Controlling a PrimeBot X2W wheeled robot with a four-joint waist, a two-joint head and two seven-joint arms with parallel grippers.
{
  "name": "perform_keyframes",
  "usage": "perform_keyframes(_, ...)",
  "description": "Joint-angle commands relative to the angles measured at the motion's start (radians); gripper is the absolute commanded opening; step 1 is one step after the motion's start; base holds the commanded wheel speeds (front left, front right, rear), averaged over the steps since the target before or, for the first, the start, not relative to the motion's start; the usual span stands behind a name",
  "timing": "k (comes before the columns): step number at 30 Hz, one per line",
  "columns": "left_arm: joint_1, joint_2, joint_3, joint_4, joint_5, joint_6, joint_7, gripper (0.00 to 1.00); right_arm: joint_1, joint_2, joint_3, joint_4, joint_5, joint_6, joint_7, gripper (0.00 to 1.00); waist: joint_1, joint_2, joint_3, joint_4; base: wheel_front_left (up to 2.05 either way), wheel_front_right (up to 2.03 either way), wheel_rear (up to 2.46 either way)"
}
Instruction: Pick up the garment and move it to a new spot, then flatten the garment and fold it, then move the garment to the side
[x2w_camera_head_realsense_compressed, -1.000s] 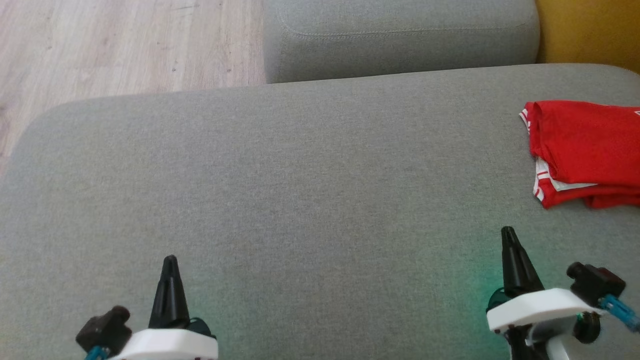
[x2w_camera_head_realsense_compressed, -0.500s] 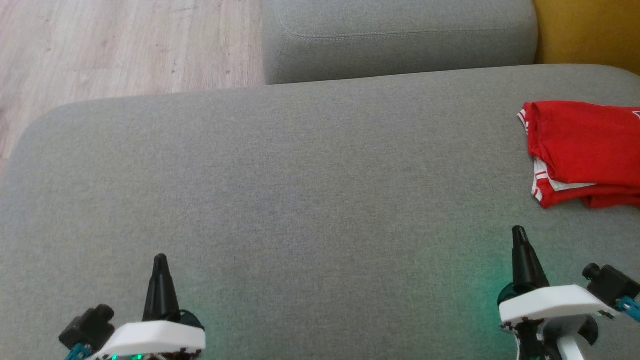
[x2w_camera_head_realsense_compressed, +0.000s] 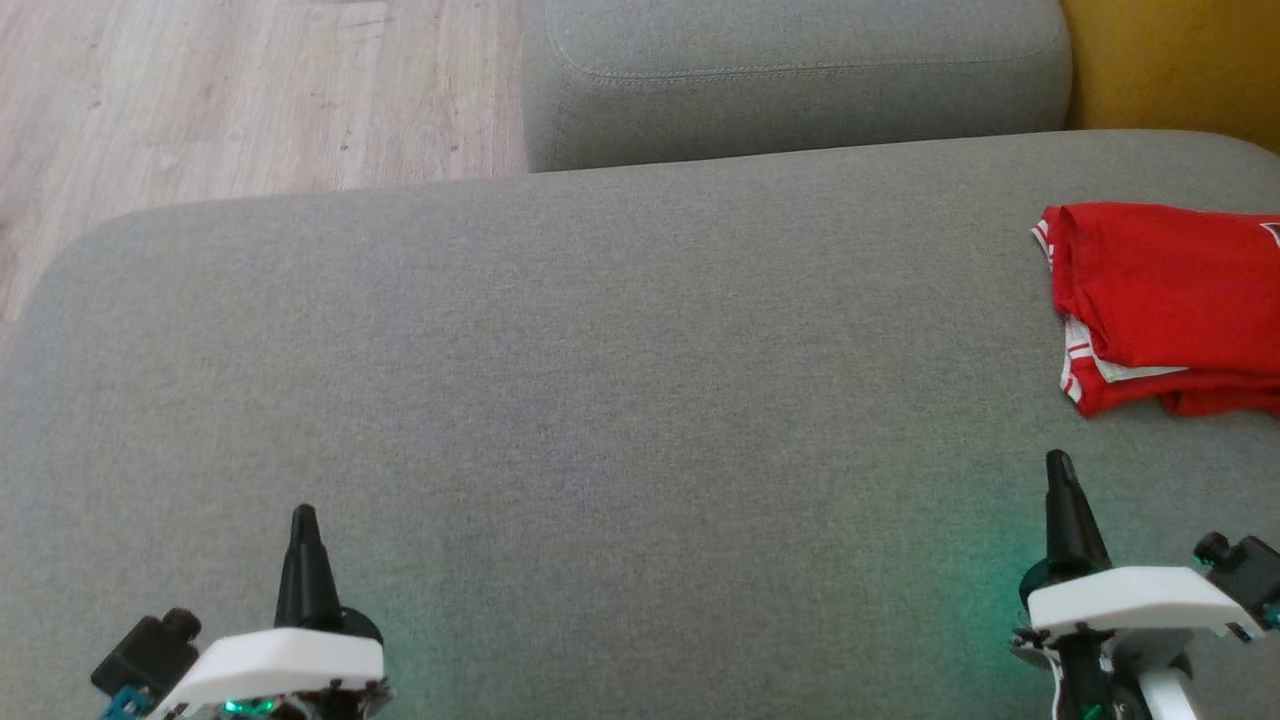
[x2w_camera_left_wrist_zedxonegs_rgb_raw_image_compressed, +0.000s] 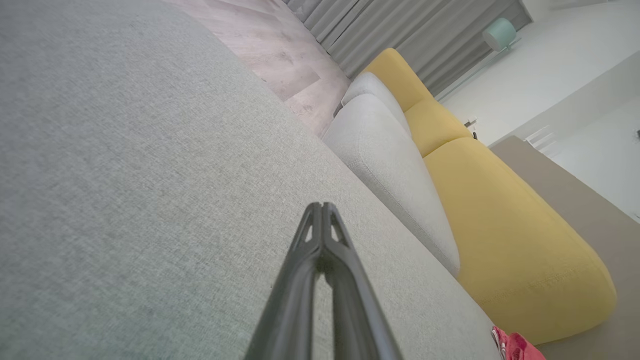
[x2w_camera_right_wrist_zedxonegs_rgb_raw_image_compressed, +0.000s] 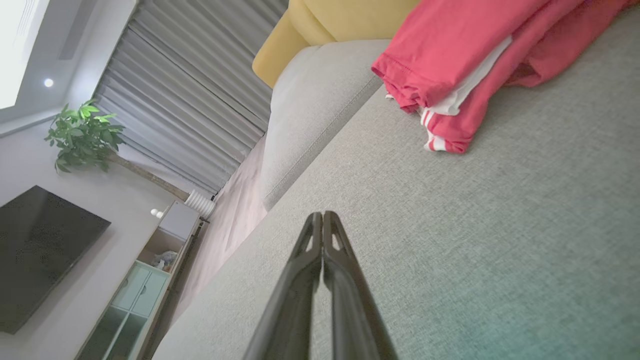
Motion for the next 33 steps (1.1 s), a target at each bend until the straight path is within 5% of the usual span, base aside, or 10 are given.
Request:
perform_keyframes(1,-0.051,0.017,0.031,-0.024,-0.038,-0.007,0.007,0.00,-0.059,-0.014,0.001,-0.038,0.042,0.004,0.009,0.00,-0.0001,0.0000,-0.001,0.000,0.00,0.00,0.00)
perform_keyframes(33,-0.092,0.018,0.102,-0.003,-0.388,-0.048,0.097,0.00,-0.077,-0.012,-0.054,-0.060,0.411,0.006,0.098,0.00,-0.0001,0.0000,-0.009,-0.007,0.00,0.00,0.00)
